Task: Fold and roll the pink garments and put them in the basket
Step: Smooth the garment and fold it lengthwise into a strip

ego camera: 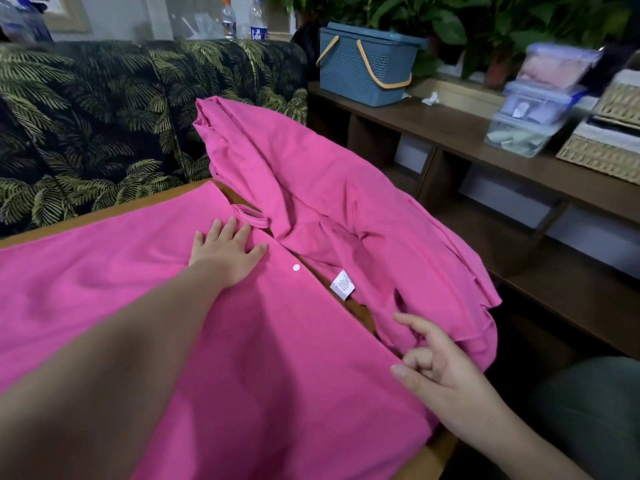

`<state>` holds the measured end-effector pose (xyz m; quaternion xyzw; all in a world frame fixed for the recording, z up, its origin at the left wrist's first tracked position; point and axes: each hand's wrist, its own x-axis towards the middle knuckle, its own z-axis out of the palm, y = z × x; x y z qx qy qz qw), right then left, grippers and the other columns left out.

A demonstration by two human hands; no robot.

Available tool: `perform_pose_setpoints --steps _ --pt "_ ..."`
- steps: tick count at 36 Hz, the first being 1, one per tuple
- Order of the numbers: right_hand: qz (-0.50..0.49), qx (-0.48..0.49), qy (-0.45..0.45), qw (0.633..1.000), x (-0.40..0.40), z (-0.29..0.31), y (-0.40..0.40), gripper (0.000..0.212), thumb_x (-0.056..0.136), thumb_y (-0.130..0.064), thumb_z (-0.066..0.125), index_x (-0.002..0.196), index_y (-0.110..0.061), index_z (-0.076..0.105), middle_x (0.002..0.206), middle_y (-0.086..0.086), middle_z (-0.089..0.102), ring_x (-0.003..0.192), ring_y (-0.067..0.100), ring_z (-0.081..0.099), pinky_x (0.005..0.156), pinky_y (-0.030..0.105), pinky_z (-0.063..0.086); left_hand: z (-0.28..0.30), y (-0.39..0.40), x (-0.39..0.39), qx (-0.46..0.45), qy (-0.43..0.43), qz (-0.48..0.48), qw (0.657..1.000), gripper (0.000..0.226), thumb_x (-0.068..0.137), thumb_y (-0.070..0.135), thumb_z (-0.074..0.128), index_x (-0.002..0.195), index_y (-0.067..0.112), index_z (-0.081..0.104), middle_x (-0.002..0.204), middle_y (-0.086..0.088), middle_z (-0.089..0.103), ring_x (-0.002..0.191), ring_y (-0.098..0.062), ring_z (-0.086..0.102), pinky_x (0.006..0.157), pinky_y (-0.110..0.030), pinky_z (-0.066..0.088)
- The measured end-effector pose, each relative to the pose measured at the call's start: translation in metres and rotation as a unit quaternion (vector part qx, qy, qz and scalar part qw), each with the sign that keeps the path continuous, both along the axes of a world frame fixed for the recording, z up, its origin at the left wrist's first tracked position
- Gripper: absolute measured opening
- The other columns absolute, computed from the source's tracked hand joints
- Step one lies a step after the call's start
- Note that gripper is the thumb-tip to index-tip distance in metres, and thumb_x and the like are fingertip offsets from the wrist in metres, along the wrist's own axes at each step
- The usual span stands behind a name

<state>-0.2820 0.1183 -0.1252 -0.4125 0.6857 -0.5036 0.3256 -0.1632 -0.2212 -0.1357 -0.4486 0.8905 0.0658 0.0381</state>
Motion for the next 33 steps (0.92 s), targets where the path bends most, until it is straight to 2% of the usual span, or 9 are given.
perform_pose_setpoints --steps 3,6,10,13,16,19,23,28,33 --pt "0.003 0.006 0.005 1.0 -0.001 -0.004 0.002 0.089 0.053 -0.08 0.071 0.129 -0.045 0.039 0.068 -0.002 0.061 0.068 0.0 0.058 0.078 0.011 0.042 0.007 0.005 0.002 -0.016 -0.022 0.008 1.0 0.07 0.095 0.064 0.015 0.154 0.027 0.004 0.162 0.0 -0.007 0.148 -0.02 -0.008 0.117 -0.052 -0.006" --pt "0.03 0.014 0.028 0.999 0.001 0.001 0.007 0.089 0.054 -0.081 0.067 0.129 -0.044 0.039 0.082 -0.002 0.071 0.084 0.002 0.066 0.09 0.017 0.045 0.015 0.028 0.002 -0.059 0.019 -0.001 0.998 0.067 0.098 0.057 0.017 0.154 0.022 0.009 0.162 -0.003 -0.003 0.148 -0.021 -0.007 0.116 -0.052 -0.008" --pt "0.052 0.034 0.064 0.996 0.003 0.004 0.021 0.074 0.056 -0.079 0.069 0.122 -0.064 0.039 0.105 -0.014 0.068 0.109 0.004 0.06 0.102 0.023 0.04 0.015 0.081 0.002 -0.008 0.073 -0.016 0.997 0.063 0.101 0.049 0.024 0.153 0.015 0.015 0.162 -0.005 0.006 0.149 -0.021 -0.001 0.116 -0.051 -0.005" --pt "0.075 0.051 0.099 0.991 0.005 0.006 0.032 0.073 0.065 -0.058 0.077 0.124 -0.066 0.034 0.12 -0.023 0.058 0.118 0.0 0.054 0.103 0.017 0.039 0.006 0.117 0.005 0.019 0.064 -0.032 0.997 0.064 0.101 0.048 0.024 0.153 0.012 0.012 0.162 -0.005 0.0 0.148 -0.02 -0.006 0.116 -0.05 -0.006" --pt "0.11 0.084 0.13 0.982 0.006 0.004 0.04 0.077 0.077 -0.034 0.074 0.131 -0.063 0.028 0.132 -0.025 0.048 0.125 -0.007 0.046 0.108 0.021 0.035 0.0 0.137 0.006 0.016 0.064 -0.029 0.997 0.066 0.101 0.049 0.023 0.154 0.012 0.007 0.162 -0.003 -0.001 0.148 -0.019 -0.007 0.117 -0.048 -0.007" --pt "0.103 0.087 0.138 0.981 0.005 0.001 0.042 0.07 0.086 -0.015 0.069 0.131 -0.054 0.032 0.127 -0.031 0.052 0.121 -0.011 0.047 0.109 0.021 0.037 -0.002 0.141 0.007 0.0 0.07 -0.019 0.997 0.067 0.1 0.05 0.021 0.154 0.014 0.006 0.162 -0.002 0.001 0.148 -0.018 -0.005 0.119 -0.047 -0.005" --pt "0.055 0.025 0.111 0.992 0.011 0.004 0.046 0.054 0.089 -0.012 0.065 0.124 -0.044 0.038 0.119 -0.032 0.059 0.115 -0.012 0.052 0.093 0.003 0.037 -0.004 0.141 0.007 -0.007 0.067 -0.016 0.998 0.066 0.1 0.05 0.02 0.154 0.015 0.006 0.162 -0.002 0.002 0.148 -0.017 -0.004 0.12 -0.047 -0.003" --pt "0.034 -0.045 0.013 0.998 0.021 0.011 0.051 0.041 0.086 -0.028 0.055 0.124 -0.032 0.04 0.086 -0.006 0.072 0.095 0.004 0.066 0.091 0.022 0.048 -0.004 0.14 0.007 -0.006 0.058 -0.015 0.998 0.066 0.1 0.05 0.019 0.154 0.016 0.005 0.162 -0.002 0.001 0.148 -0.016 -0.004 0.12 -0.046 -0.002" --pt "0.016 -0.077 0.021 0.997 0.02 0.009 0.052 0.039 0.083 -0.033 0.054 0.121 -0.033 0.042 0.062 -0.002 0.06 0.063 0.006 0.055 0.07 0.019 0.045 -0.004 0.139 0.007 -0.007 0.055 -0.015 0.998 0.066 0.1 0.051 0.019 0.154 0.017 0.005 0.162 -0.001 0.001 0.148 -0.016 -0.004 0.12 -0.046 -0.002"
